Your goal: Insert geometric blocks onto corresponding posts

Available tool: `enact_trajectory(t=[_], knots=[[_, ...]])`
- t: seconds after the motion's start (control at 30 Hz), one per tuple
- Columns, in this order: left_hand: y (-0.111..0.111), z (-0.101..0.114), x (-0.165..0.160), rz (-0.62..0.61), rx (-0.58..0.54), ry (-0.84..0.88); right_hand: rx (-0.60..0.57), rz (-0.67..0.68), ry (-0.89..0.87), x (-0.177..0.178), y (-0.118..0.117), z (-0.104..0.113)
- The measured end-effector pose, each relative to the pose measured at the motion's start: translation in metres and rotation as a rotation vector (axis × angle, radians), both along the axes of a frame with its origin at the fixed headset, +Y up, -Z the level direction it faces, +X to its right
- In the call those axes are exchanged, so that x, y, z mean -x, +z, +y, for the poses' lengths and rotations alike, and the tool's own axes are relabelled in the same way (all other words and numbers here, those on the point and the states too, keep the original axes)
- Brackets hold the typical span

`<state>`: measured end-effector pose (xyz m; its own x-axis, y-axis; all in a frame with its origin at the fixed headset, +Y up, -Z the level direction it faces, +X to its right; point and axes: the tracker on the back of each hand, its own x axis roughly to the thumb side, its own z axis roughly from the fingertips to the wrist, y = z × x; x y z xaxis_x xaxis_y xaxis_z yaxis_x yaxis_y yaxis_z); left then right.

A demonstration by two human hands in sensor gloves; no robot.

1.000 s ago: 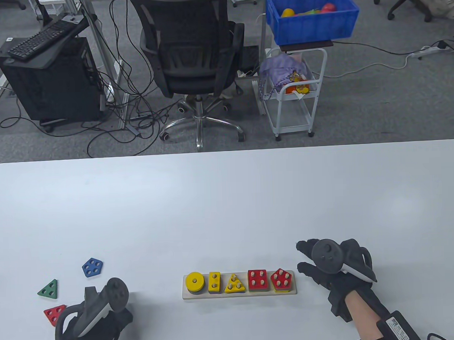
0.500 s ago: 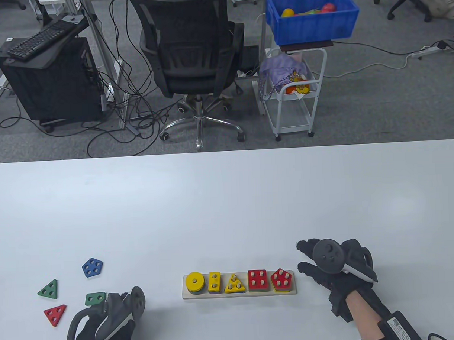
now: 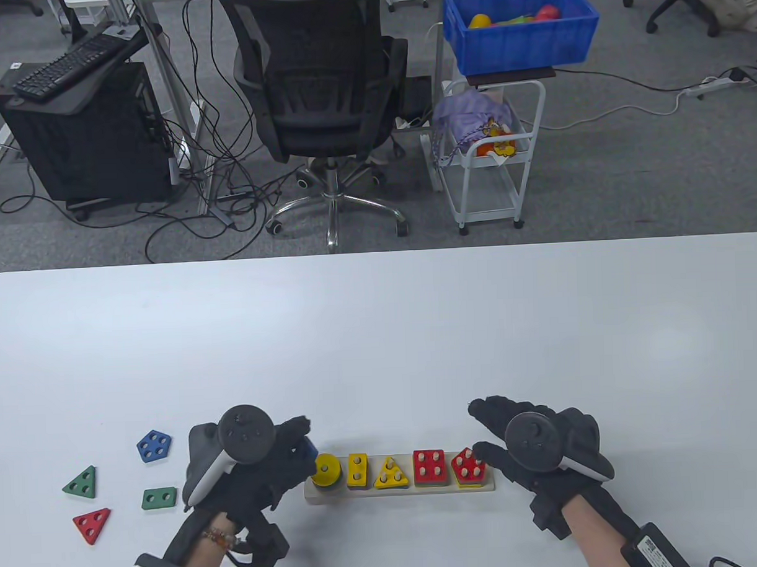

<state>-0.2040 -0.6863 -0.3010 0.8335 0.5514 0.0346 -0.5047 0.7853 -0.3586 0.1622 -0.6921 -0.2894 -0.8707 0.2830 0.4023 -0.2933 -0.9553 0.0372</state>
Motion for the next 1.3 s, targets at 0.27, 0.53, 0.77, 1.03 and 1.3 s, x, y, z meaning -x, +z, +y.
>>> enact_trajectory(t=[0.27, 0.53, 0.77, 1.03, 1.3], knots=[[-0.004, -0.020, -0.069, -0.142, 0.246, 0.609, -0.082, 0.270, -0.183, 0.050, 0.027, 0.010], [0.007, -0.044, -0.083, -0.152, 0.377, 0.715, -0.249, 0.292, -0.225, 0.075, 0.040, 0.007], [0.009, -0.048, -0.084, -0.180, 0.427, 0.752, -0.314, 0.277, -0.265, 0.075, 0.043, 0.009], [0.004, -0.023, -0.052, -0.147, 0.152, 0.560, -0.334, 0.191, -0.262, 0.063, 0.033, 0.010], [-0.009, -0.017, 0.026, 0.110, -0.073, 0.035, -0.215, 0.161, -0.051, 0.060, 0.019, 0.003]])
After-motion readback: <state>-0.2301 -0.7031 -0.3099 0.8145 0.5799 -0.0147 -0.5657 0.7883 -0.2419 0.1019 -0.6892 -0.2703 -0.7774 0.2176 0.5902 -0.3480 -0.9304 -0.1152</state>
